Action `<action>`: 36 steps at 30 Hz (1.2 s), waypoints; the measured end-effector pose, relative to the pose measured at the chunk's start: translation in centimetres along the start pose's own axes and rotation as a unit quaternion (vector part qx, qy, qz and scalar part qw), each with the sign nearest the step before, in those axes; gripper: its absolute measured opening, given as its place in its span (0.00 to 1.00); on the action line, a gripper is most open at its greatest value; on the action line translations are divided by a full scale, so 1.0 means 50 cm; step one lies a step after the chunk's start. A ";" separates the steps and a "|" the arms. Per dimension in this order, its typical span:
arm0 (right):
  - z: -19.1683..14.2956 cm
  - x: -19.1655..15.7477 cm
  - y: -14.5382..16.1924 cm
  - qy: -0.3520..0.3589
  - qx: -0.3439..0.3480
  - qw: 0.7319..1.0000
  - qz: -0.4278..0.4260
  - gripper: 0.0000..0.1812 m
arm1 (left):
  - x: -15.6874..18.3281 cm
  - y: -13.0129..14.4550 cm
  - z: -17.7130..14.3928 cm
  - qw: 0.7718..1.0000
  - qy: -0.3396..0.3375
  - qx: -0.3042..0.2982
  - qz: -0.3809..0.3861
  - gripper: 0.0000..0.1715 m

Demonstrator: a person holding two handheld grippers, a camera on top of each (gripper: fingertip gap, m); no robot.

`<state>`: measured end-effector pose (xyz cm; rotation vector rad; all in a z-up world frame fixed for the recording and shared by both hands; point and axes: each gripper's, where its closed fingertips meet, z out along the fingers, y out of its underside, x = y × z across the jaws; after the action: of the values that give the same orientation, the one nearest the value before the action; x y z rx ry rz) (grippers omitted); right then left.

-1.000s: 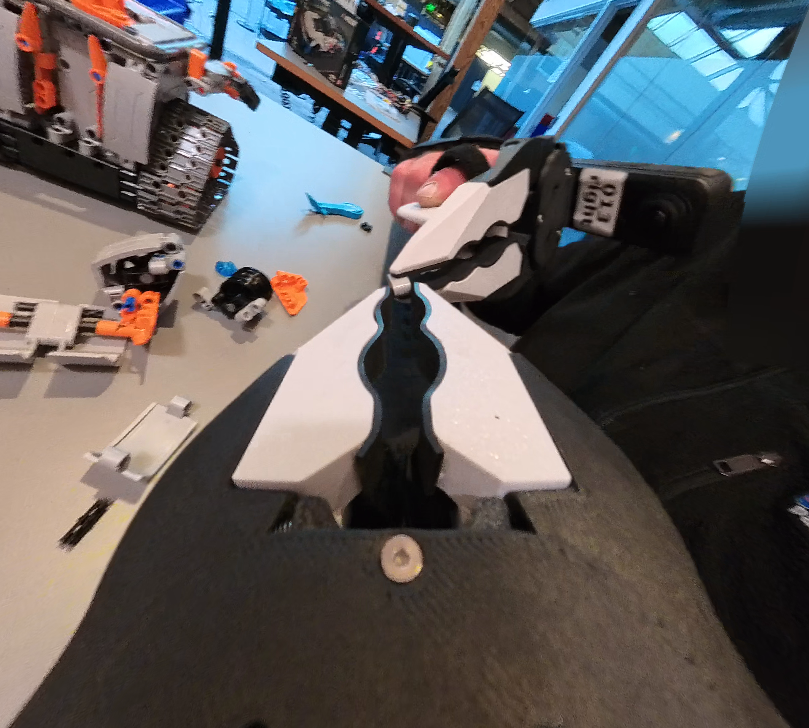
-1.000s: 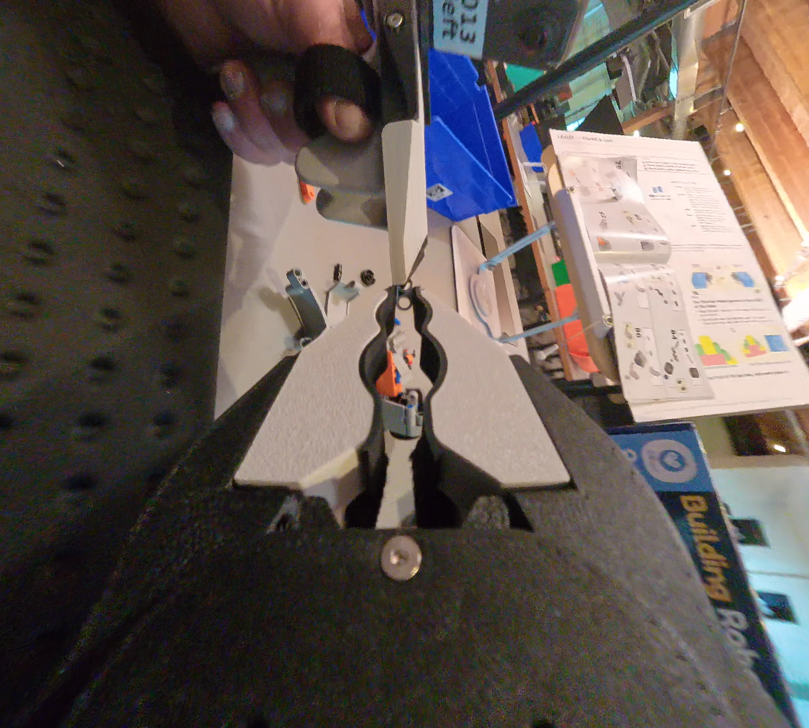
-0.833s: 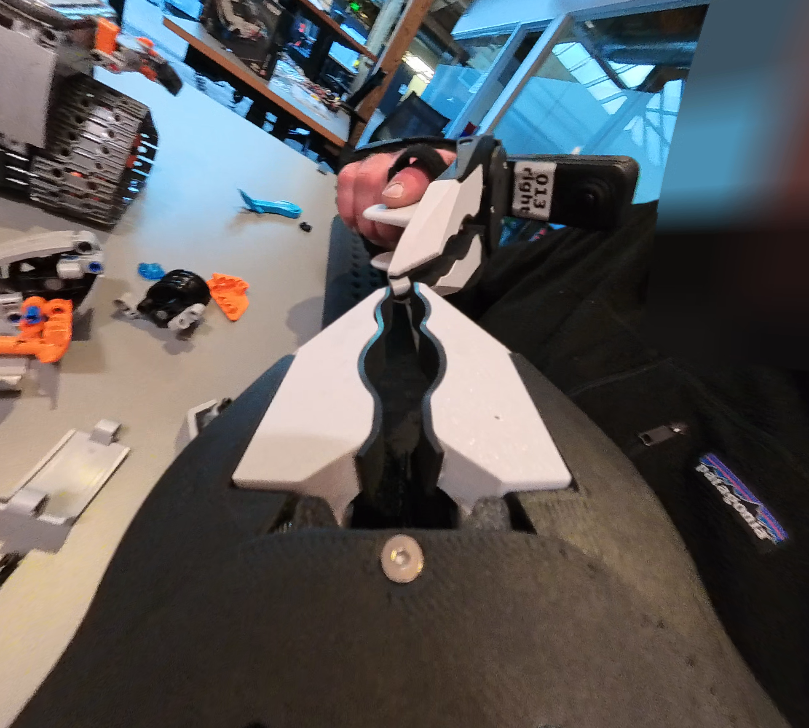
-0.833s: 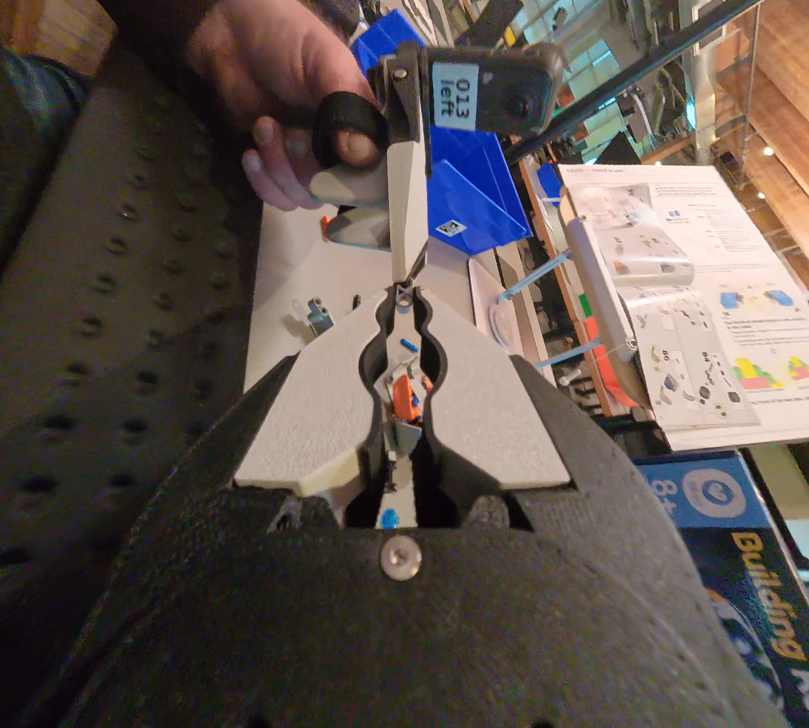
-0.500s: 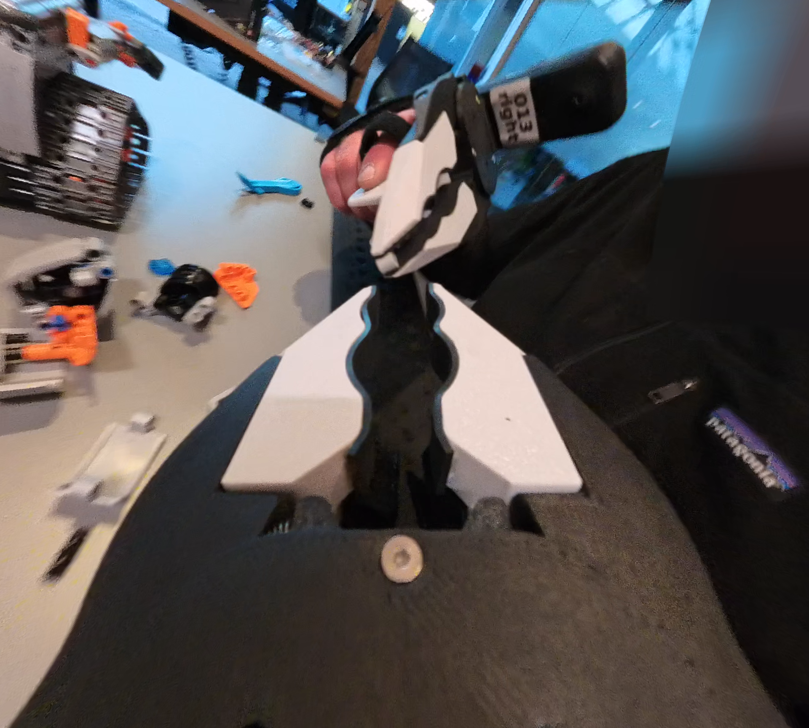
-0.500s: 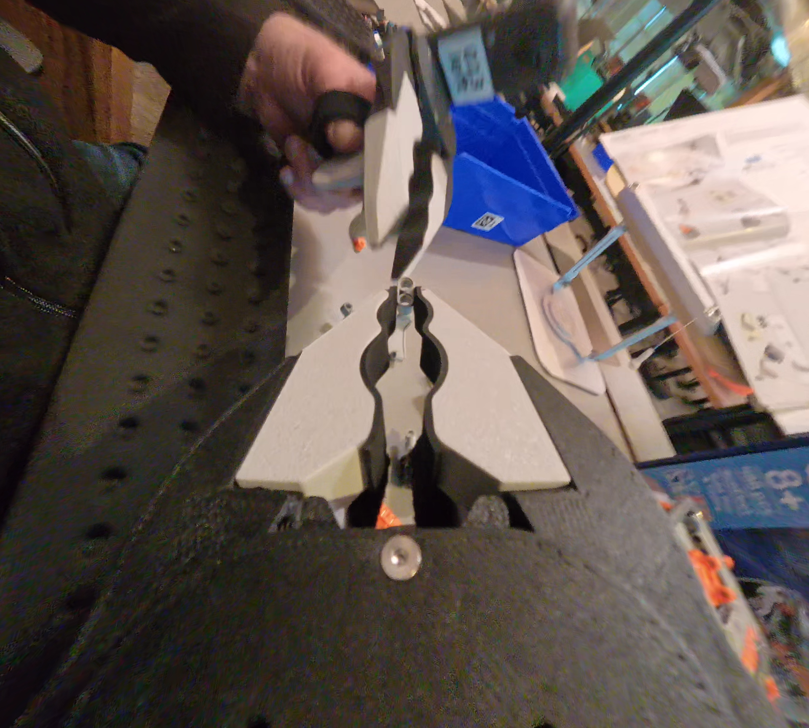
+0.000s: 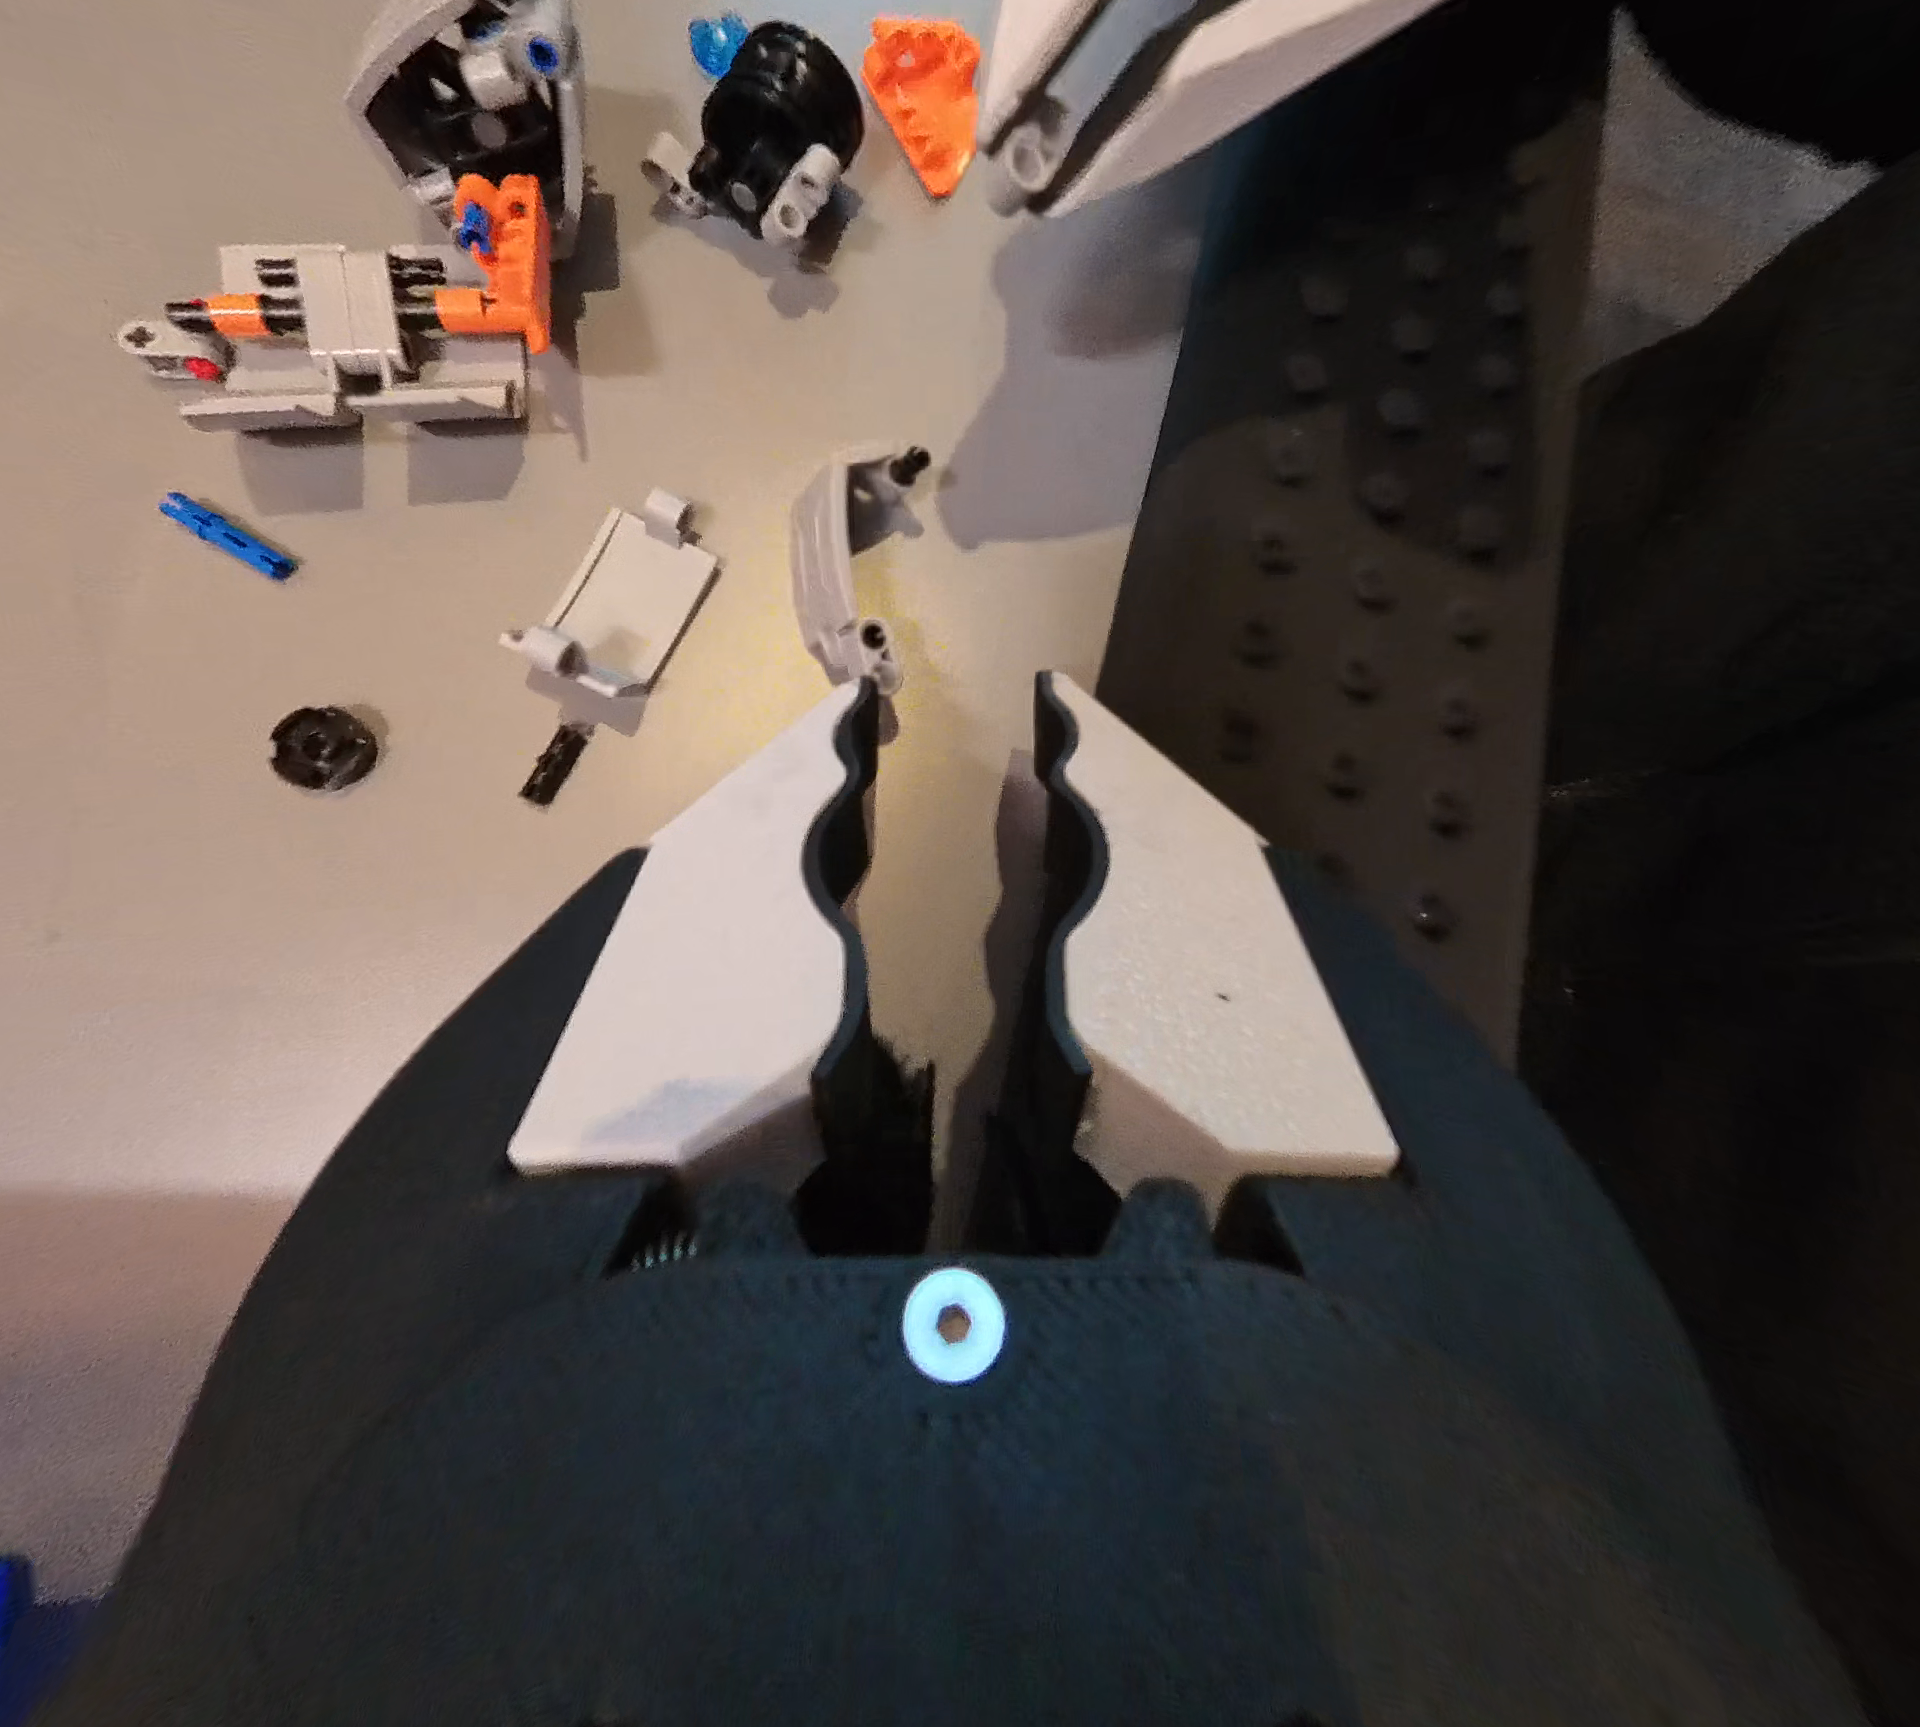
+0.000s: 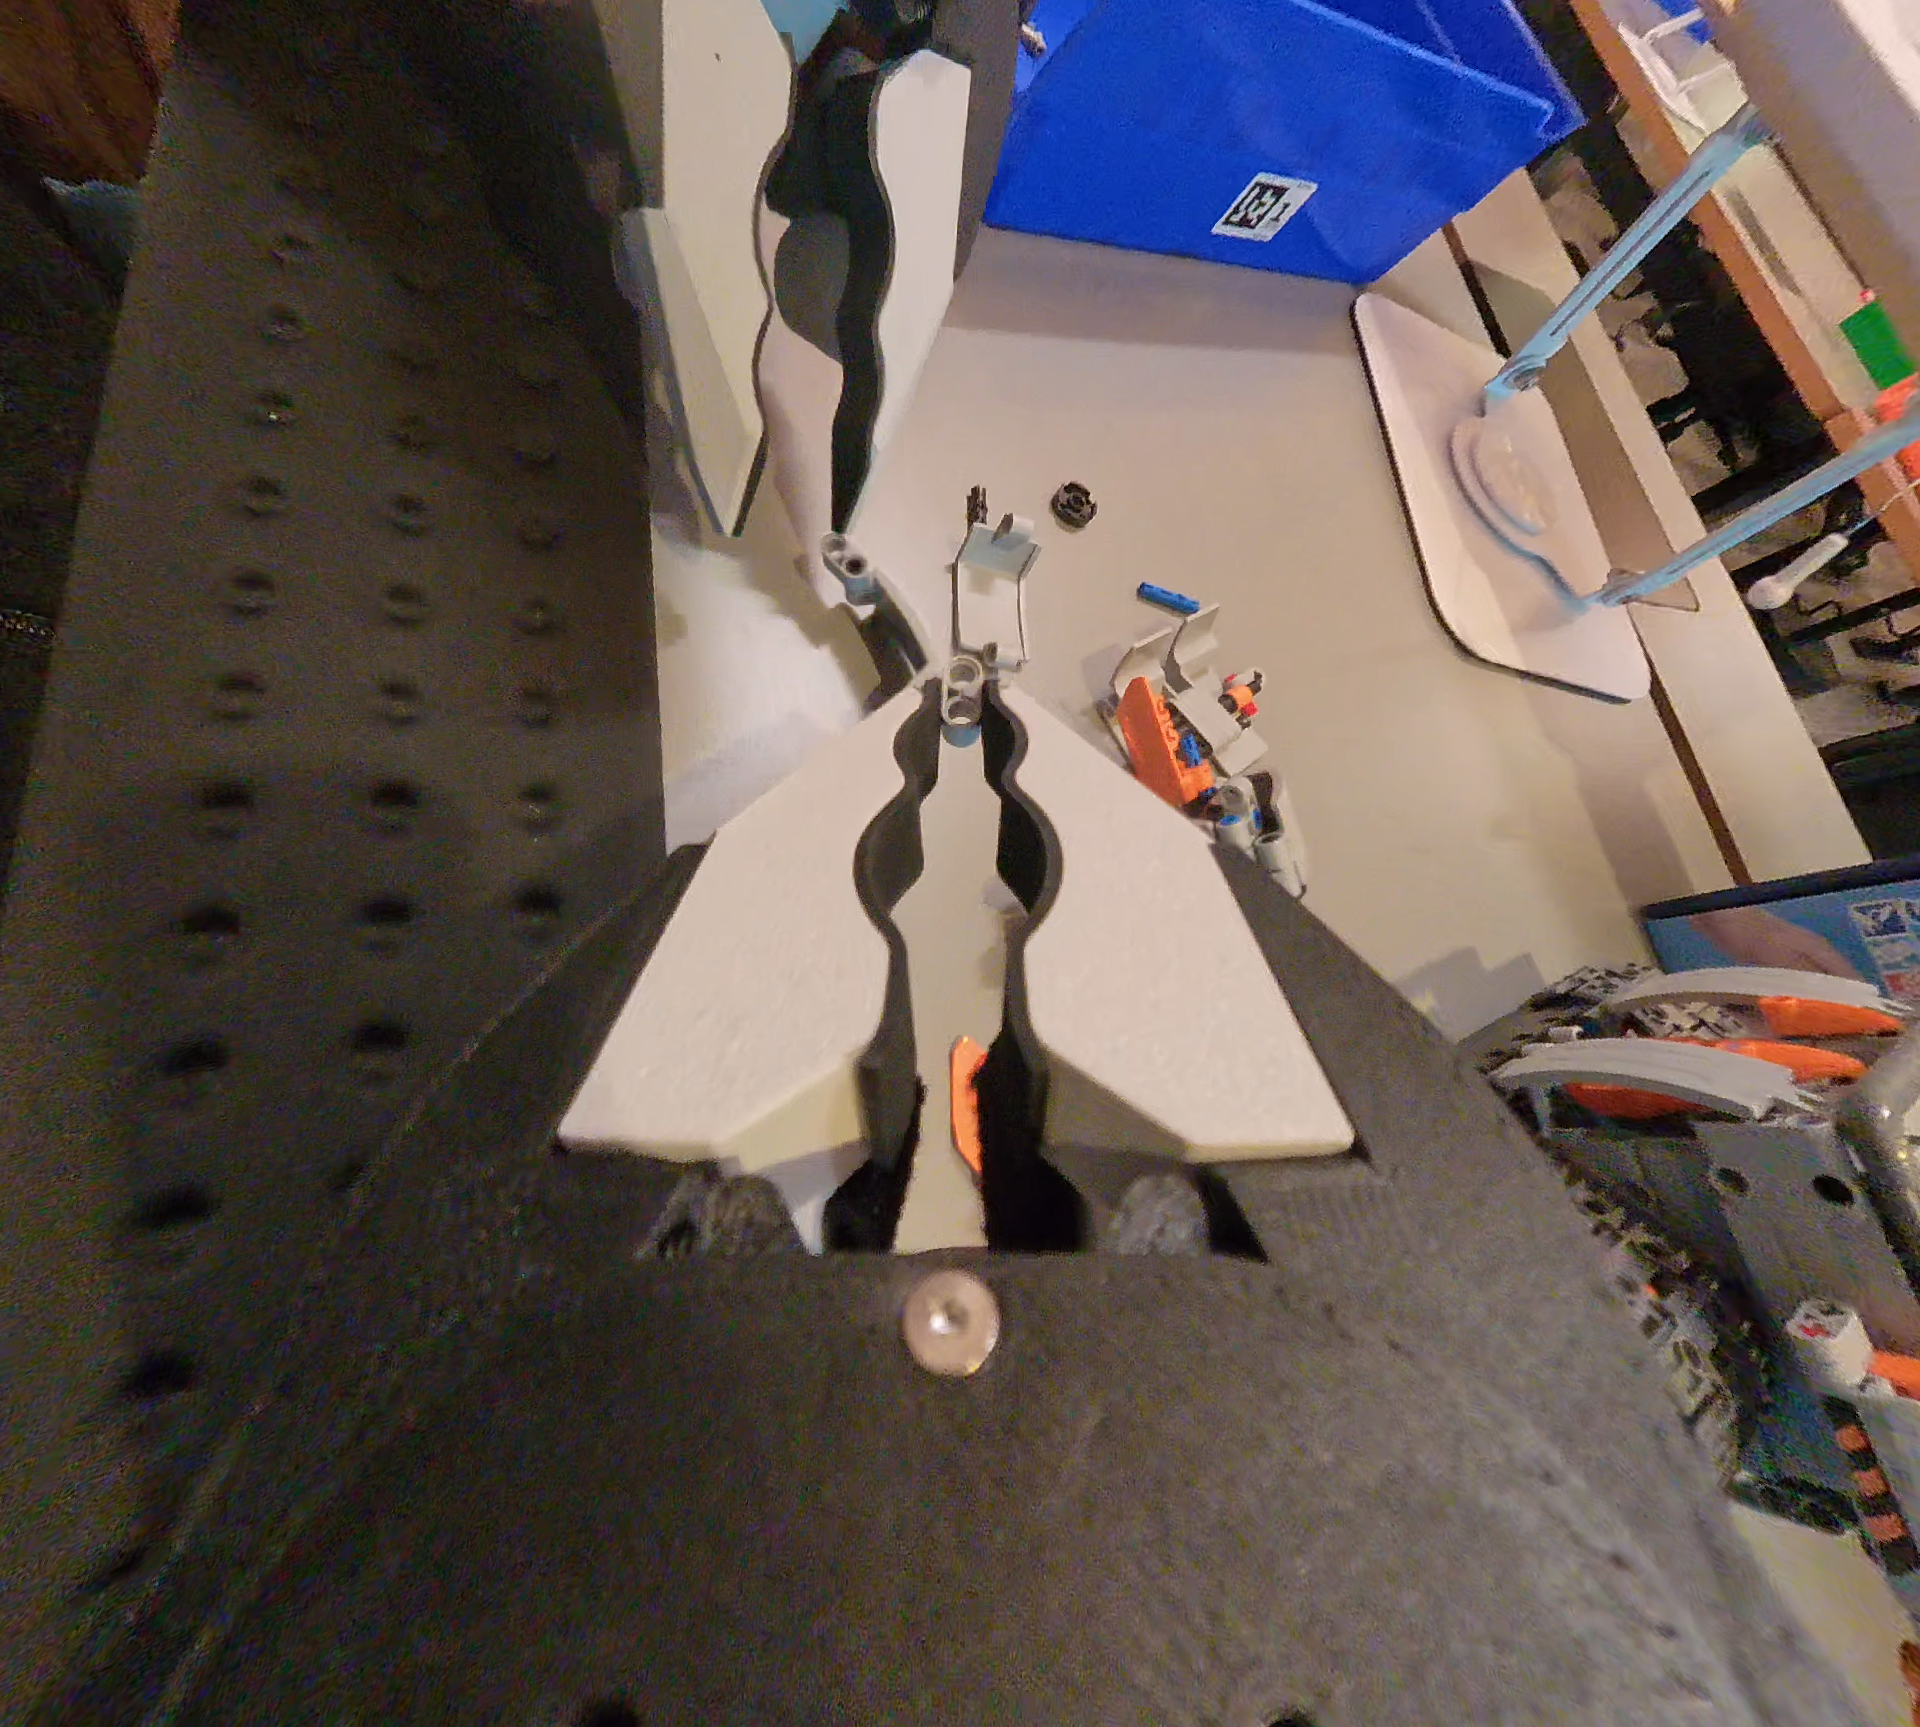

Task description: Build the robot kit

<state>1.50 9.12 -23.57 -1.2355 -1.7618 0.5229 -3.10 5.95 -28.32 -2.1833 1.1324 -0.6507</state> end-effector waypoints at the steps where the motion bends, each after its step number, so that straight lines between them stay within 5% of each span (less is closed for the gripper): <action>1: 0.001 0.001 0.004 -0.001 -0.004 1.000 0.003 0.03 | 0.005 0.004 0.007 1.000 0.003 -0.012 0.005 0.16; 7: 0.004 0.007 0.022 -0.009 -0.018 1.000 0.021 0.03 | 0.052 -0.026 0.024 0.998 0.053 -0.007 0.022 0.13; 12: 0.006 0.006 0.032 -0.013 -0.026 0.999 0.025 0.03 | -0.001 -0.047 0.018 0.996 -0.034 -0.037 0.079 0.23; 17: 0.006 0.005 0.037 -0.011 -0.030 0.999 0.023 0.03 | -0.020 -0.034 0.061 0.988 -0.043 -0.104 0.109 0.27; 20: 0.004 0.002 0.039 -0.012 -0.031 0.999 0.022 0.03 | -0.011 -0.031 0.078 0.990 -0.007 -0.106 0.098 0.14; 30: -0.015 0.015 0.026 0.021 -0.006 1.000 0.015 0.03 | -0.004 -0.146 0.046 0.990 0.053 0.117 -0.060 0.14; 36: -0.040 0.044 0.006 0.078 0.020 0.997 0.002 0.03 | -0.002 -0.186 0.031 0.976 0.073 0.179 -0.098 0.14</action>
<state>3.14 10.91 -21.82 -1.2184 -1.6116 0.4494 3.01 10.76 -23.02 -1.9715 0.7992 -1.0314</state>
